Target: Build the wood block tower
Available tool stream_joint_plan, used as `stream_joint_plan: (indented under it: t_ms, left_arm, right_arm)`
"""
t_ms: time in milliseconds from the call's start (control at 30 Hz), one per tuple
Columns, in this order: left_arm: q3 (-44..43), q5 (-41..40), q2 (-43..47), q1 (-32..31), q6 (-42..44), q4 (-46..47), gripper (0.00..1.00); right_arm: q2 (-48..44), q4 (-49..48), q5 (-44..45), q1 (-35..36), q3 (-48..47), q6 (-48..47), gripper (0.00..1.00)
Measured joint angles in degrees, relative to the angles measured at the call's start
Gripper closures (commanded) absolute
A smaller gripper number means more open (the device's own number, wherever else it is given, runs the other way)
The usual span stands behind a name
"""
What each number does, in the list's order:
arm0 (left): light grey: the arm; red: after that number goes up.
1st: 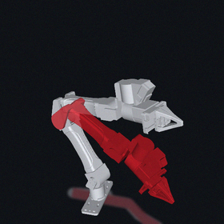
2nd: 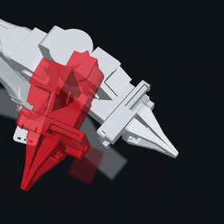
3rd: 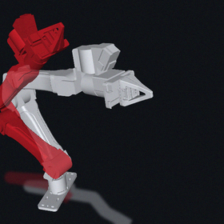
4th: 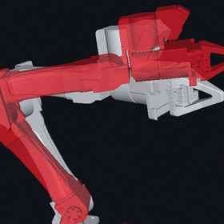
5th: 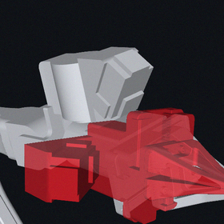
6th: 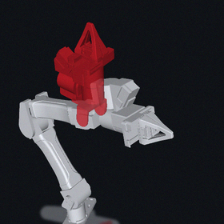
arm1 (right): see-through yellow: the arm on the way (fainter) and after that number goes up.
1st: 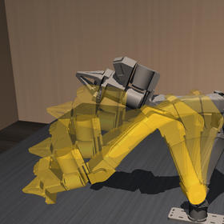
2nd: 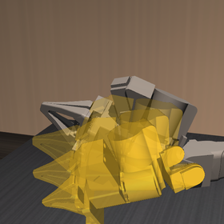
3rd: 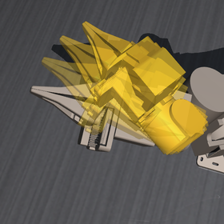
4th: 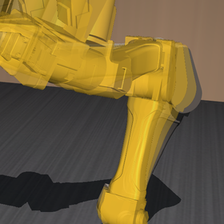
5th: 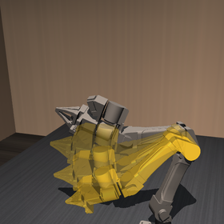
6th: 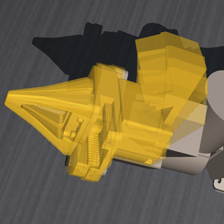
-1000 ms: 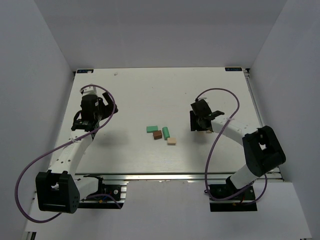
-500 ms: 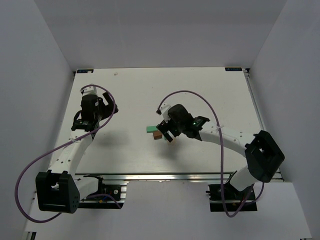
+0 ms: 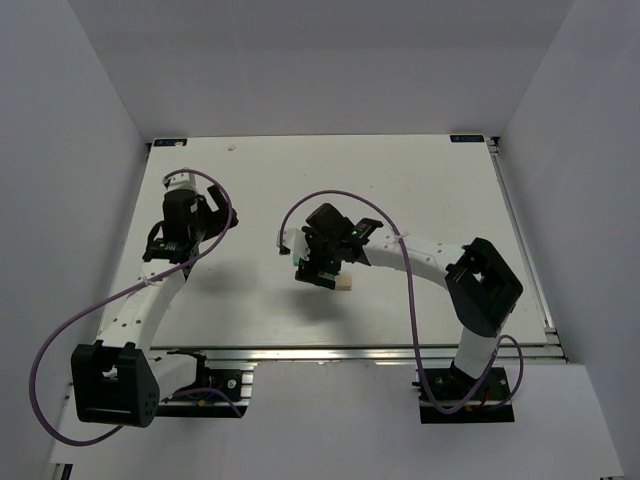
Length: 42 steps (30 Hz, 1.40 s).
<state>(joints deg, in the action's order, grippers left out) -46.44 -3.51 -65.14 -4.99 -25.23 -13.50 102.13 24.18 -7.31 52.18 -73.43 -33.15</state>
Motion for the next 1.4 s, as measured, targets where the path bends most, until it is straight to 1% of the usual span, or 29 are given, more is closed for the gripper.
stream_joint_plan:
  t_ms: [100, 300, 733, 1067, 1233, 1267, 1300, 1367, 1400]
  left_arm:
    - [0.00, -0.15, 0.00, 0.00, 0.11, 0.00, 0.02]
    - [0.00, -0.55, 0.00, 0.00, 0.33, -0.02, 0.02]
    - [0.00, -0.98, -0.04, 0.00, 0.33, -0.35, 0.02]
    - [0.00, -1.01, -0.09, 0.00, 0.33, -0.68, 0.02]
    - [0.00, -1.01, -0.31, 0.00, 0.33, -0.68, 0.02]
    - [0.00, -1.01, -0.33, 0.00, 0.33, -0.68, 0.02]
    - [0.00, -1.01, -0.39, 0.00, 0.33, -0.68, 0.02]
    - [0.00, -0.98, -0.55, 0.00, 0.33, -0.68, 0.02]
    - [0.00, -0.98, -0.70, 0.00, 0.33, -0.68, 0.02]
  right_arm:
    - [0.70, 0.61, -0.15, 0.50, -0.26, -3.17, 0.11]
    - [4.72, 1.81, 1.25, 1.18, -1.01, -6.19, 0.15]
    - [5.03, 0.74, 2.67, 1.20, -0.72, -7.89, 0.16]
    - [8.96, -0.44, 2.62, 1.20, -2.64, -9.07, 0.17]
    - [9.03, -0.74, 2.19, 1.20, -3.23, -9.44, 0.23]
    - [9.03, -0.79, 2.10, 1.20, -3.41, -9.51, 0.25]
    - [9.03, -0.79, 1.97, 1.20, -3.54, -9.62, 0.34]
    - [9.03, -0.74, 1.79, 1.20, -3.82, -9.92, 0.44]
    - [9.03, -0.70, 1.68, 1.20, -4.07, -10.16, 0.50]
